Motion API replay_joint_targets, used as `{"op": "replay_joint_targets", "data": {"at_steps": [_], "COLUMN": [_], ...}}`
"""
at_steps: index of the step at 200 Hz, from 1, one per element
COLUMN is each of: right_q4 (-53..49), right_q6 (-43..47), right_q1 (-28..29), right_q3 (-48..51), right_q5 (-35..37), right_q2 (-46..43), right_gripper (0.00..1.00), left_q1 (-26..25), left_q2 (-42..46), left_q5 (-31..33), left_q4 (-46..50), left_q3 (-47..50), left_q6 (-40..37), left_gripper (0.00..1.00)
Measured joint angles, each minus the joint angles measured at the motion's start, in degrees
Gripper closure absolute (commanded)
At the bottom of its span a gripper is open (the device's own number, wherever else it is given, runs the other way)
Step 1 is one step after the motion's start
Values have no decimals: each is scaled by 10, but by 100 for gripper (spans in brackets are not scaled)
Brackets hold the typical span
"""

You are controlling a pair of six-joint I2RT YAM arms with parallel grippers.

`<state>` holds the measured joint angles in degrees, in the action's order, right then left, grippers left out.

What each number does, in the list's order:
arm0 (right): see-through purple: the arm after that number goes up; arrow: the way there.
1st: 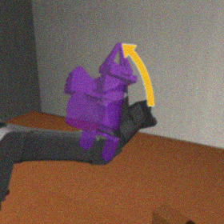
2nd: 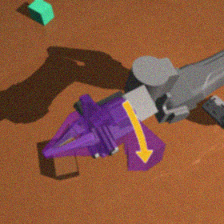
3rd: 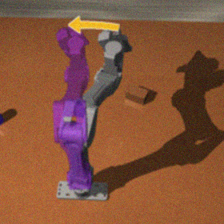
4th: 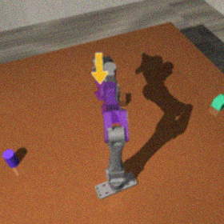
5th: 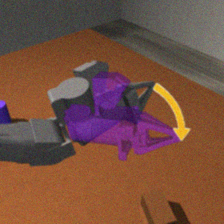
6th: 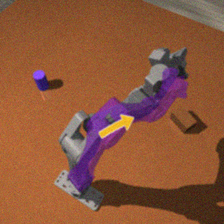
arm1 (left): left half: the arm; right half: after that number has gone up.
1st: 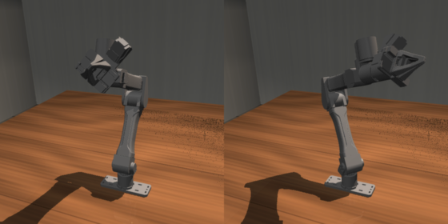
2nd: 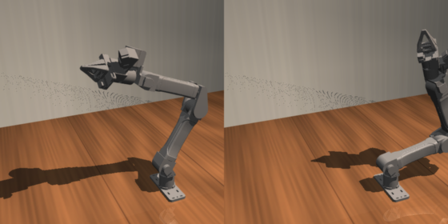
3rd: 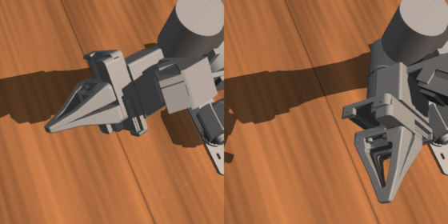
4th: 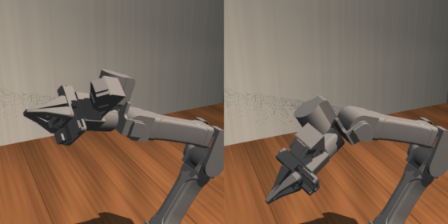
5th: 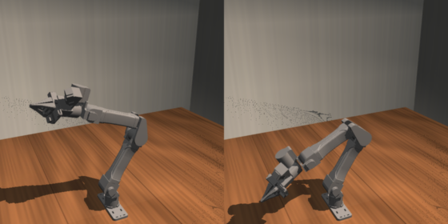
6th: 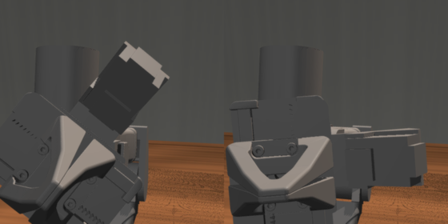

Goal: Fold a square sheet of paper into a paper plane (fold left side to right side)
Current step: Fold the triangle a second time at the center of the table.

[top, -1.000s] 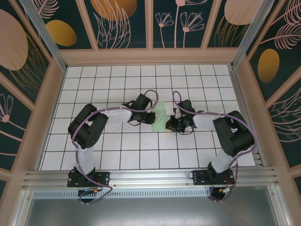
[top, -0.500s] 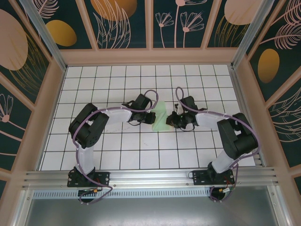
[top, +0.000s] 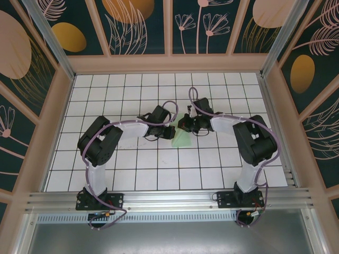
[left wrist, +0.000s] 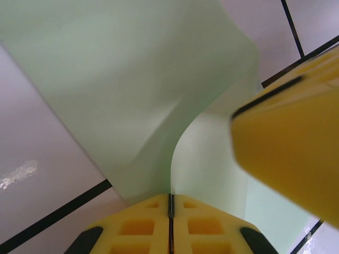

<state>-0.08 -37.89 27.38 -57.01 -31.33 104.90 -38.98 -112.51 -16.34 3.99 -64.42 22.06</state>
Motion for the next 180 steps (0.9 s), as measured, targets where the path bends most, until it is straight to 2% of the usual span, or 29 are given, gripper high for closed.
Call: {"op": "replay_joint_targets", "data": {"at_steps": [180], "right_q4": [-18], "right_q6": [25], "right_q1": [2], "right_q3": [5], "right_q5": [35], "right_q2": [22], "right_gripper": [97], "left_q1": [0], "left_q2": [-8], "left_q5": [-2], "left_q4": [1], "left_q3": [-10], "left_q6": [0], "left_gripper": [91]}}
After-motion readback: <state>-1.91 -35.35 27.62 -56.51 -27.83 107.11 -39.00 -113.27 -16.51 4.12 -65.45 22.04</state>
